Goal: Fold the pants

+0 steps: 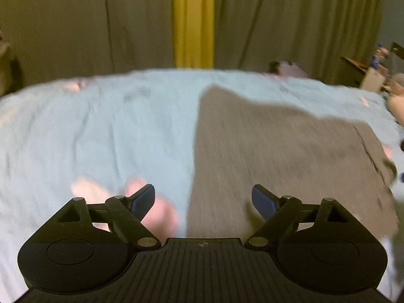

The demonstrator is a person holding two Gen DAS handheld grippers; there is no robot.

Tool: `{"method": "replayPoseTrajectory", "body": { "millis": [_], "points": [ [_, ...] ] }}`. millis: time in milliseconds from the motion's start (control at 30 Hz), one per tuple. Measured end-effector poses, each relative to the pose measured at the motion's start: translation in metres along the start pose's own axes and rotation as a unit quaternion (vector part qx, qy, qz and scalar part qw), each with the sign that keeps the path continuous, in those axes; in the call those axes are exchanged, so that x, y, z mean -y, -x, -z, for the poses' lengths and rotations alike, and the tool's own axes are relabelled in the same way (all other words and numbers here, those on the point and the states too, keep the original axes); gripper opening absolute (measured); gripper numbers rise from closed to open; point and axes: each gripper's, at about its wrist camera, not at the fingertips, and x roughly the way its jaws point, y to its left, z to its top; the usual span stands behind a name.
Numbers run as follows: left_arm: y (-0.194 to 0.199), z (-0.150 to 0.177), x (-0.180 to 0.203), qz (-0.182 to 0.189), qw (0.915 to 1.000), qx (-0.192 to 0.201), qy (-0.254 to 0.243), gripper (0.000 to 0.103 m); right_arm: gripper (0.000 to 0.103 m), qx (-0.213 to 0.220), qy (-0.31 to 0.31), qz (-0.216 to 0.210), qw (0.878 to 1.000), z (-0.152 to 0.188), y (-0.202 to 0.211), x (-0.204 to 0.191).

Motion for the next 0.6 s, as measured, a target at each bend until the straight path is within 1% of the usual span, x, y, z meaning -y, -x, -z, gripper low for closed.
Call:
{"method": "replayPoseTrajectory", "body": {
  "millis": [33, 100, 167, 200, 233, 267, 300, 333, 367, 433, 467, 500, 533, 600],
  "points": [
    [0.004, 0.014, -0.002, 0.01, 0.9999, -0.003, 0.001, 0.09, 0.099, -0.009, -0.027, -0.017, 0.999, 0.01, 0.004, 0.011],
    [0.009, 0.035, -0.003, 0.006, 0.9999, -0.01, -0.001, 0.09, 0.098, -0.023, -0.067, -0.029, 0.997, 0.029, 0.007, 0.027],
    [0.013, 0.054, 0.0, -0.001, 0.9996, -0.021, -0.016, 0.09, 0.09, -0.031, -0.089, -0.031, 0.995, 0.041, 0.011, 0.036],
    [0.013, 0.062, 0.004, -0.009, 0.9993, -0.023, -0.029, 0.09, 0.088, -0.03, -0.09, -0.031, 0.995, 0.047, 0.015, 0.034],
    [0.011, 0.065, 0.005, -0.017, 0.9984, -0.032, -0.043, 0.09, 0.082, -0.028, -0.085, -0.033, 0.995, 0.048, 0.018, 0.032],
    [0.009, 0.069, 0.008, -0.028, 0.9974, -0.04, -0.053, 0.09, 0.072, -0.028, -0.078, -0.038, 0.996, 0.05, 0.019, 0.03],
    [0.007, 0.067, 0.009, -0.038, 0.9971, -0.04, -0.052, 0.09, 0.066, -0.035, -0.071, -0.041, 0.996, 0.052, 0.018, 0.028],
    [0.006, 0.068, 0.005, -0.034, 0.9978, -0.035, -0.044, 0.09, 0.054, -0.04, -0.067, -0.041, 0.996, 0.056, 0.018, 0.025],
    [0.004, 0.068, 0.003, -0.028, 0.9983, -0.037, -0.034, 0.089, 0.052, -0.042, -0.064, -0.038, 0.996, 0.058, 0.017, 0.022],
    [-0.002, 0.071, 0.001, -0.029, 0.9978, -0.054, -0.026, 0.086, 0.052, -0.047, -0.06, -0.024, 0.997, 0.061, 0.011, 0.02],
    [-0.006, 0.073, 0.0, -0.033, 0.9971, -0.063, -0.025, 0.086, 0.052, -0.047, -0.065, -0.024, 0.997, 0.06, 0.009, 0.022],
    [-0.007, 0.073, -0.002, -0.032, 0.9972, -0.066, -0.018, 0.086, 0.054, -0.046, -0.081, -0.031, 0.995, 0.059, 0.007, 0.026],
    [-0.007, 0.073, -0.005, -0.028, 0.9975, -0.064, -0.01, 0.085, 0.064, -0.044, -0.1, -0.044, 0.993, 0.059, 0.004, 0.03],
    [-0.007, 0.073, -0.009, -0.027, 0.9977, -0.063, 0.003, 0.085, 0.073, -0.036, -0.129, -0.062, 0.989, 0.056, 0.002, 0.037]
  ]
}}
